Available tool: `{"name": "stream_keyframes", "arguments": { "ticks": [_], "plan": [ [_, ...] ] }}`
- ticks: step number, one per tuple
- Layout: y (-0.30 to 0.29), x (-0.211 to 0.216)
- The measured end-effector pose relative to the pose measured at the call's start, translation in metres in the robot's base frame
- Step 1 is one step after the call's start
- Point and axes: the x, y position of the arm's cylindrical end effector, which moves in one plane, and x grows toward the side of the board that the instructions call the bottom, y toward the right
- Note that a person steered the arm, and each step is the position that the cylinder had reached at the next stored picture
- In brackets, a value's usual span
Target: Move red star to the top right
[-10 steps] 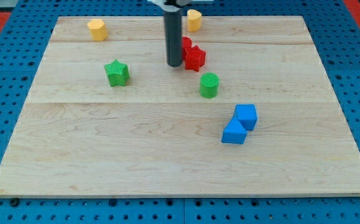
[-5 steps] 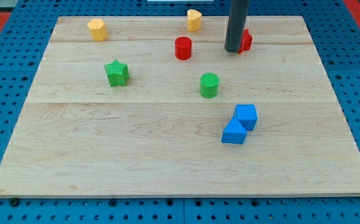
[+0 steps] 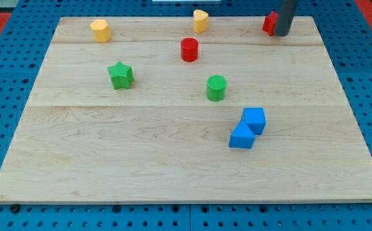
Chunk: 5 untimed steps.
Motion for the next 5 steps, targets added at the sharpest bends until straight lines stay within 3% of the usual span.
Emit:
{"name": "stream_keyframes", "arguments": {
  "ticks": [4,5],
  "plan": [
    [-0.002,0.002],
    [-0.021,0.031]
  ]
}}
